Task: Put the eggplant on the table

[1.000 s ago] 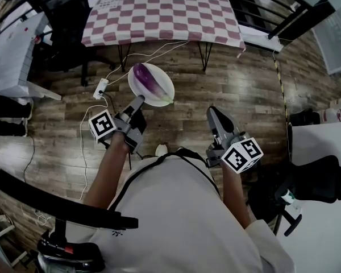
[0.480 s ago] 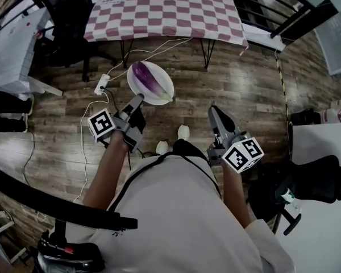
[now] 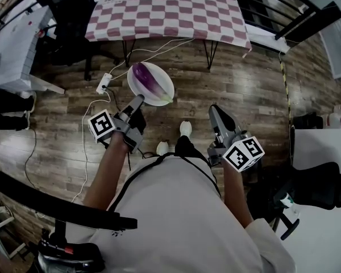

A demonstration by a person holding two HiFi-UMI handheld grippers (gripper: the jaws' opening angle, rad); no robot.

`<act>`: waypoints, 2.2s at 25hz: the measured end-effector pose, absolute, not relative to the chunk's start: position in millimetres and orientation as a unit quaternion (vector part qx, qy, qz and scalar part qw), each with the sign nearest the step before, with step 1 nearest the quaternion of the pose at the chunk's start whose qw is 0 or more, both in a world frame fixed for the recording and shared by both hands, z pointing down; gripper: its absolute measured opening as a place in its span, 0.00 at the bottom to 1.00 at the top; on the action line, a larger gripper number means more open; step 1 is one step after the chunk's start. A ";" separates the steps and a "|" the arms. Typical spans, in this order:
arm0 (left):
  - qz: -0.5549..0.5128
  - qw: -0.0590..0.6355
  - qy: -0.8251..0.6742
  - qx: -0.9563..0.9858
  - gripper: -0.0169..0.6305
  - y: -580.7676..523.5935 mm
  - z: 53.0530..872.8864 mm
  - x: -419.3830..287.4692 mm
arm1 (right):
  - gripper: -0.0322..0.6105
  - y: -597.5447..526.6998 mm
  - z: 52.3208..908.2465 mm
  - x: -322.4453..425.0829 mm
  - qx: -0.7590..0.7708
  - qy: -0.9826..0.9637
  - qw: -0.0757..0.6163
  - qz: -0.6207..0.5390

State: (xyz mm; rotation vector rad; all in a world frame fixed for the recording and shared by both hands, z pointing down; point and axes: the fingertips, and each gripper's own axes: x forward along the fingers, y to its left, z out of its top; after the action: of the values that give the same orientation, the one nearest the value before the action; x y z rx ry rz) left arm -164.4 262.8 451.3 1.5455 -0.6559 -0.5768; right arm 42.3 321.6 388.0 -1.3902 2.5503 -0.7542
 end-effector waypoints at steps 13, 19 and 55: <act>-0.271 0.625 -0.298 0.668 0.07 202.6 449.9 -135.2 | 0.06 251.8 391.1 72.0 -0.438 0.859 0.065 -0.256; -0.281 0.622 -0.302 0.666 0.07 166.9 445.7 -118.0 | 0.07 213.4 390.4 81.8 -0.421 0.873 0.043 -0.241; -0.306 0.603 -0.348 0.650 0.07 66.7 448.3 -1.4 | 0.06 93.7 418.7 195.5 -0.355 0.896 0.026 -0.267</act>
State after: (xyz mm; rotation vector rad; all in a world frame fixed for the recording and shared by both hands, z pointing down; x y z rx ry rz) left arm -1.4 66.7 448.3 1.5043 -0.8051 -0.7095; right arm 195.5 93.7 418.7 -1.0963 2.7693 -0.8251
